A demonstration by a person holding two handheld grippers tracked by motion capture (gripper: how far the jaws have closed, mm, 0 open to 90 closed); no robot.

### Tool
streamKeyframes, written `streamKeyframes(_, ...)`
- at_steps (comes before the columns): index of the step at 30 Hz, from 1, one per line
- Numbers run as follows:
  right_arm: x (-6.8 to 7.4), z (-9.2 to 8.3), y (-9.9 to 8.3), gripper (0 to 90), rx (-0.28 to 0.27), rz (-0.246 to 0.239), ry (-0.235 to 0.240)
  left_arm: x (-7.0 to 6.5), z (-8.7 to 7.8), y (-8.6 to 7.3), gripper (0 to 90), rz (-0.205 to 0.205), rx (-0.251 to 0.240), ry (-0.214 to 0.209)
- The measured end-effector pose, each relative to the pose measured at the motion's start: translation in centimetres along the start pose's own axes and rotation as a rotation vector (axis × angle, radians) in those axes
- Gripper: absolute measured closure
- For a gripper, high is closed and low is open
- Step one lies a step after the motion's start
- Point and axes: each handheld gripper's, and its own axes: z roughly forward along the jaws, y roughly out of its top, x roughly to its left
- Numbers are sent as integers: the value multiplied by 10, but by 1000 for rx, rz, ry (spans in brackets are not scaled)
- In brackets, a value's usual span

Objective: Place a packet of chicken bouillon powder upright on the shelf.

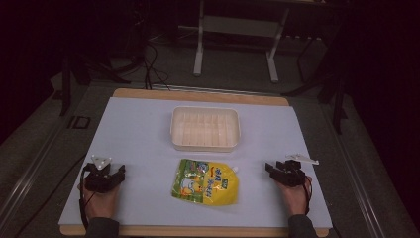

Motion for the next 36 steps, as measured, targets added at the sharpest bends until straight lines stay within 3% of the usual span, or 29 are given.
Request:
streamKeyframes(1,4,-2,0,476,8,-4,30,-1,-1,0,477,16,-10,-18)
streamKeyframes(6,16,-9,3,486,18,-9,116,-3,-1,0,488,31,-15,-32)
streamKeyframes(14,30,-23,6,504,36,-42,187,-2,-1,0,478,32,-29,-71)
streamKeyframes(21,42,-31,3,461,71,-64,234,0,-1,-1,467,10,-33,-86)
streamKeyframes(27,56,-30,-2,411,92,-39,273,-3,-1,0,469,42,-30,-87)
streamKeyframes(33,74,-25,-8,381,127,-57,315,-3,-1,0,469,45,-27,-89)
streamKeyframes(36,79,-21,-11,376,142,-43,347,-3,0,0,469,51,-24,-90)
